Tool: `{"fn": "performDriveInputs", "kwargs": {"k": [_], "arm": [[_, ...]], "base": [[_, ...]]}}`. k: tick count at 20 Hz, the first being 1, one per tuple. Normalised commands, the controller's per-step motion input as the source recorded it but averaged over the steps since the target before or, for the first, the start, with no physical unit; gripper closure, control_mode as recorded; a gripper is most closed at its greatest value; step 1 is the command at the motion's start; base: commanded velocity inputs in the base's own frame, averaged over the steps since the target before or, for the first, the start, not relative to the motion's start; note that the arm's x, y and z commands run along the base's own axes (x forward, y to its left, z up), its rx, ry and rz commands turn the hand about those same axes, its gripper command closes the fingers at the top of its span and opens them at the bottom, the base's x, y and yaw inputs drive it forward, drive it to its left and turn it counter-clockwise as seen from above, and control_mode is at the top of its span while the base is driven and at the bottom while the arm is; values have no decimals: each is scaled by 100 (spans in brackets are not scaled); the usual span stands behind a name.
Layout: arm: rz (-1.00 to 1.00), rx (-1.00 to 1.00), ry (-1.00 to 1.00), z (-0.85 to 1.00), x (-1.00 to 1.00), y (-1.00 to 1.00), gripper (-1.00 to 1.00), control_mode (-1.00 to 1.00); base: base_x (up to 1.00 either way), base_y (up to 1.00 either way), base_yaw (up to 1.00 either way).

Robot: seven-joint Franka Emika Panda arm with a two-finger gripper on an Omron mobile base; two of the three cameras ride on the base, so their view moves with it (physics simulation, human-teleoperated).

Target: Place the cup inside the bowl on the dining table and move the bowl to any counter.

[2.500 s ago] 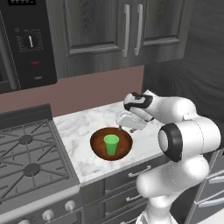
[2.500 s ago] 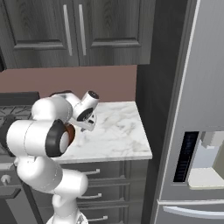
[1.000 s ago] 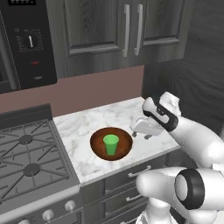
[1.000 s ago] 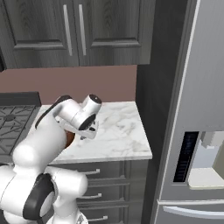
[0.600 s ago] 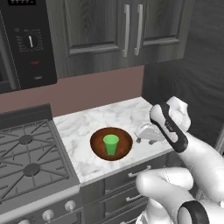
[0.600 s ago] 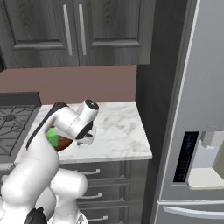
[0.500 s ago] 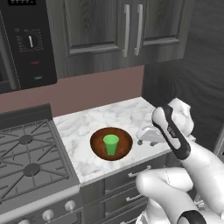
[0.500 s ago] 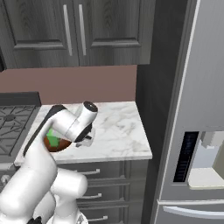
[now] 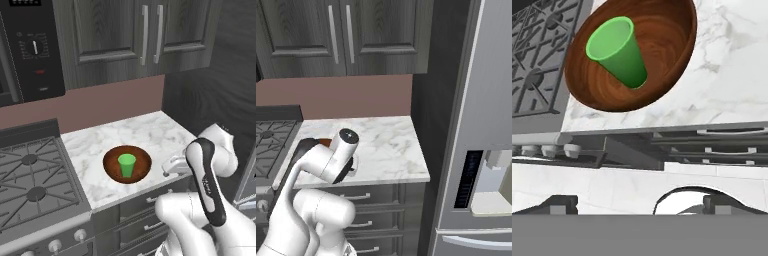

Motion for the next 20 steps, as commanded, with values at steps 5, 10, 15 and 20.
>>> {"fn": "performDriveInputs", "kwargs": {"k": [5, 10, 15, 20], "arm": [[0, -14, -11, 3, -43, 0, -100, -100], [0, -17, -3, 9, -44, 0, -100, -100], [0, -13, -5, 4, -61, 0, -100, -100], [0, -7, -7, 0, -73, -7, -100, -100]], "base": [[0, 0, 0], [0, 0, 0], [0, 0, 0], [0, 0, 0]]}}
